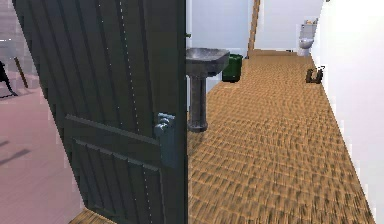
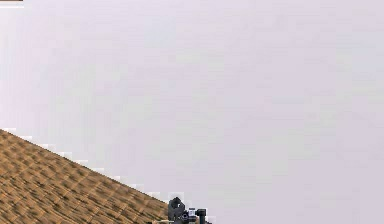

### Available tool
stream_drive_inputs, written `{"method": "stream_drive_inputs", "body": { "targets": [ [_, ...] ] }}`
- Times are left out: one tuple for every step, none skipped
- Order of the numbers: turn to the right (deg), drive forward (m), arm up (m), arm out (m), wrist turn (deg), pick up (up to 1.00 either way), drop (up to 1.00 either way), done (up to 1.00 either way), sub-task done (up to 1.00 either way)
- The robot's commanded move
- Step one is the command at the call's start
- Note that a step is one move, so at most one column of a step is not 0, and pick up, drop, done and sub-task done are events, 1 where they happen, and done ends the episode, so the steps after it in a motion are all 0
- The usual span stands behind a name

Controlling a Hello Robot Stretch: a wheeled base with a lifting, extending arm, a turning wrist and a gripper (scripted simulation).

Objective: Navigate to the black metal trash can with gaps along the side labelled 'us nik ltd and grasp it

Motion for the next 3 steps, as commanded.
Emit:
{"method": "stream_drive_inputs", "body": {
  "targets": [
    [0.0,0.0,0.0,0.0,45.0,0.0,0.0,0.0,0.0],
    [0.0,0.0,0.0,0.0,18.0,0.0,0.0,0.0,0.0],
    [0.0,0.0,-0.3,0.0,0.0,0.0,0.0,0.0,0.0]
  ]
}}
